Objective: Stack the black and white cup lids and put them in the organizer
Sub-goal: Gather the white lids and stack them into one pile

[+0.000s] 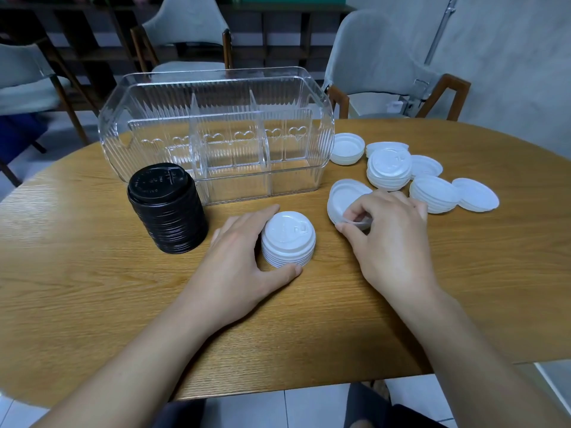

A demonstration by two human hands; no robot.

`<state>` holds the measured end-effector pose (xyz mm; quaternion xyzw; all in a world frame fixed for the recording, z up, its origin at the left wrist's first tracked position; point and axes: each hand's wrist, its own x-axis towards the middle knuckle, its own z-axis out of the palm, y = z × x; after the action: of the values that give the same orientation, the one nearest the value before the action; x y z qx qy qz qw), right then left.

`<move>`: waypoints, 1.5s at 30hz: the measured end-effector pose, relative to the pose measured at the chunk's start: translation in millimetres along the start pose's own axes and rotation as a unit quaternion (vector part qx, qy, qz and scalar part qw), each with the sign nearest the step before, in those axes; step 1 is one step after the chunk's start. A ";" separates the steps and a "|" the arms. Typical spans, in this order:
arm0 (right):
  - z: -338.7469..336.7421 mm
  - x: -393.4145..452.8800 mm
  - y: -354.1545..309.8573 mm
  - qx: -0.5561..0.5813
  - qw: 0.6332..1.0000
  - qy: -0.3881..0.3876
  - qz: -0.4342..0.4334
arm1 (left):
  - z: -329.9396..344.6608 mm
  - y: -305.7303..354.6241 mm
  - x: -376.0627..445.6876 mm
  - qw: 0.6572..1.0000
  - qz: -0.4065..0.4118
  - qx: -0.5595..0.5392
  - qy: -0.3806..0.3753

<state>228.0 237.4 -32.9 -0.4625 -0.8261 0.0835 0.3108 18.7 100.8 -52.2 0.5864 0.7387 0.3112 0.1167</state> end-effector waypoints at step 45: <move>-17.3 -21.0 -45.2 0.262 0.962 -0.070 -0.006 | -3.5 8.2 -3.7 0.990 0.037 -0.109 0.077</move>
<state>214.0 192.3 -9.1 -0.3530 -0.7976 0.3274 0.3634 24.4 97.2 -45.3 0.5710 0.6853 0.4382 0.1110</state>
